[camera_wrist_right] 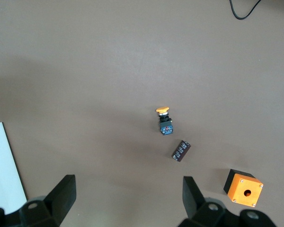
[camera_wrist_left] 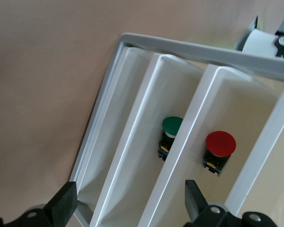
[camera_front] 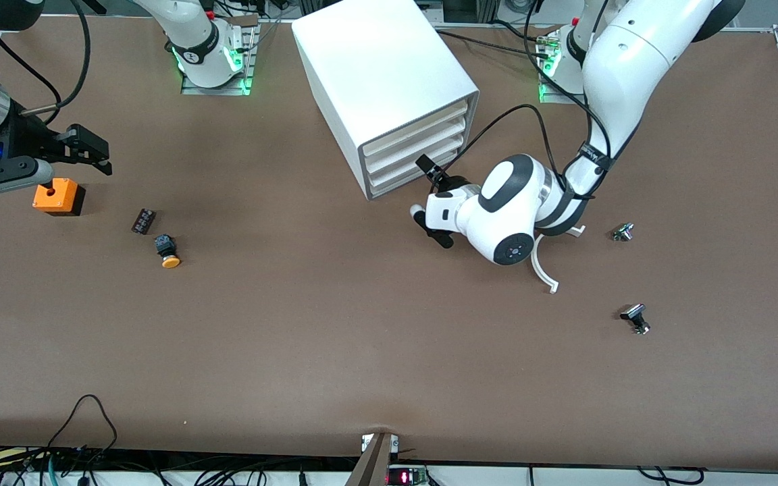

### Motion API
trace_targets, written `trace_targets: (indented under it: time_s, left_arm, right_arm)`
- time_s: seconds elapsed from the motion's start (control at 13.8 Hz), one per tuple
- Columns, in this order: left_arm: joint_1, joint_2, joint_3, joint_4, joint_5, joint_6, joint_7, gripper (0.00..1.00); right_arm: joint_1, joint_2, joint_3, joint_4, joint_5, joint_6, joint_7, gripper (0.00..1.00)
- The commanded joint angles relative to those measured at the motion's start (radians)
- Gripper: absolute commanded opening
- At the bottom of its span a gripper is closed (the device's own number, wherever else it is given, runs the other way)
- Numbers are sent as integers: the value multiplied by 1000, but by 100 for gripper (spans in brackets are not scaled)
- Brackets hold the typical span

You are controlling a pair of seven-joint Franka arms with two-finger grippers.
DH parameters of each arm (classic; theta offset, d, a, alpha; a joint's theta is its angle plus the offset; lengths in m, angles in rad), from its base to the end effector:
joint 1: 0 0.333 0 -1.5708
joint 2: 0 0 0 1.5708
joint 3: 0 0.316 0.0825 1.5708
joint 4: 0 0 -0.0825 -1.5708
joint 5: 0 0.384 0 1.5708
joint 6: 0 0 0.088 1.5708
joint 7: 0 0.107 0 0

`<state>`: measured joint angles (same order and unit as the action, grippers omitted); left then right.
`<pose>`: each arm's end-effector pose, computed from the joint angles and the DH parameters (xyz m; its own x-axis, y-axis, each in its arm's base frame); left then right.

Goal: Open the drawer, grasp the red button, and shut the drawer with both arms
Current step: 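Hook the left gripper onto the drawer handle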

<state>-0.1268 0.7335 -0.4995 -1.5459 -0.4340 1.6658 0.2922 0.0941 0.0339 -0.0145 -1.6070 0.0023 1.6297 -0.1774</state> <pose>0.5251 -0.3759 0.2534 0.6031 -0.7321 -0.3167 -0.3359 -0.5932 0.7316 0.5670 0.0456 0.5934 0.9671 0.2540 -0.0107 0.2540 -0.9672 -0.0038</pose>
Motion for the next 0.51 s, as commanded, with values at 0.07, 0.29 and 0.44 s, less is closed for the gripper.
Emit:
trace_targets:
  time_s: [0.07,0.29,0.44]
  left_arm:
    - [-16,12,-1,6,-43,-1,87,99]
    - [-16,12,1,-14,-58,-1,123,99]
    - [-24,12,-1,-14,-58,-1,146,99]
  right_arm:
    - [-4,14,-1,30,1,-13,-16,100]
    - [-4,14,-1,30,1,-13,-16,100]
    - [-5,14,-1,30,1,-13,-16,100]
